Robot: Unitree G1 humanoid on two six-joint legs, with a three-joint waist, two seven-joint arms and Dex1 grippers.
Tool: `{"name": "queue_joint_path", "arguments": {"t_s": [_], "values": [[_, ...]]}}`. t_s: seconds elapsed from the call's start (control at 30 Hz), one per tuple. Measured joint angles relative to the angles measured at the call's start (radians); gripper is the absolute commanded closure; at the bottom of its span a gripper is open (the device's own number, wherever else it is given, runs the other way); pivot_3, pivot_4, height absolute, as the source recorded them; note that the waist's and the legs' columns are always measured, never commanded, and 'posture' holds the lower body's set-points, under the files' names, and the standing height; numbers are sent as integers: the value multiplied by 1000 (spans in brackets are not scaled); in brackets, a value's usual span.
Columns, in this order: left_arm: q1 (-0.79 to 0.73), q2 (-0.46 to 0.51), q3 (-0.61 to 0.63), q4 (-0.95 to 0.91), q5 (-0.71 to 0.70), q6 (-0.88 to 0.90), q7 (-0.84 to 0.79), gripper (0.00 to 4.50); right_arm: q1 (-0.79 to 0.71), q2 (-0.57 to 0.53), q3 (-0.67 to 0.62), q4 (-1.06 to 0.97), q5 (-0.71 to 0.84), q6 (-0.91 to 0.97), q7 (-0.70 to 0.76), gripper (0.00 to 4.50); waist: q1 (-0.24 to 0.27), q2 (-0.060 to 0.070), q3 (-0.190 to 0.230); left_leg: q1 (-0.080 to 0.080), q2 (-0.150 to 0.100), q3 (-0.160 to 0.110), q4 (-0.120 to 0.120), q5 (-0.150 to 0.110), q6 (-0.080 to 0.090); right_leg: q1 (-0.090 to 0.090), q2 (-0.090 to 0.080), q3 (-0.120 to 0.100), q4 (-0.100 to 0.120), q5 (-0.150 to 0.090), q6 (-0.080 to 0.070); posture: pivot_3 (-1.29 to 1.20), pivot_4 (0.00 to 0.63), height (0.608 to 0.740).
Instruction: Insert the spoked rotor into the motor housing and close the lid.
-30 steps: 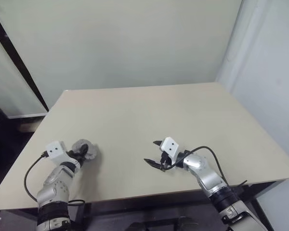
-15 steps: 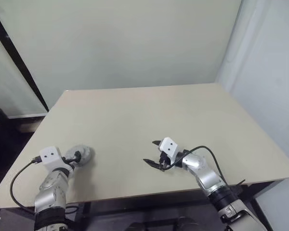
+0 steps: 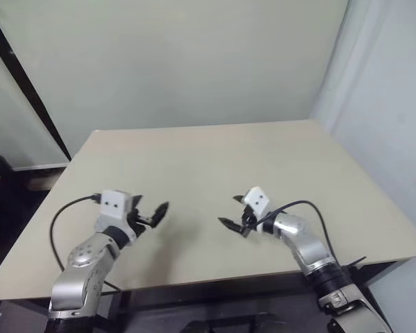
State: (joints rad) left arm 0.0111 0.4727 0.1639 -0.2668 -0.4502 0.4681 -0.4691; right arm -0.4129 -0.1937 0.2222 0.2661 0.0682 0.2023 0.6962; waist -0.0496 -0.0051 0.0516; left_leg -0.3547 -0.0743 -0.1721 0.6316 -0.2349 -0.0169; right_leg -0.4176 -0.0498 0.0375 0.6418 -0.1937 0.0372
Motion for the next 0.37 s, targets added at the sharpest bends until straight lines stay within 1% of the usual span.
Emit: {"name": "queue_joint_path", "arguments": {"t_s": [0.17,0.27,0.37], "values": [[-3,11,-70,-37,3,81,-26,28,40,-40,-117,-100,81,148,-36,0,0,1,0,0,1,0,-1,0,0,0,1,-1,0,0,0,0,0,740],[-5,-8,-77,-38,4,105,-11,28,72,-58,-152,-133,103,202,-49,0,0,1,0,0,1,0,0,0,0,0,0,0,0,0,0,0,0,740],[-5,-26,-83,-38,6,113,3,28,84,-60,-162,-153,119,233,-60,0,0,1,0,0,1,2,0,0,0,0,0,0,0,0,0,0,0,740]]}}
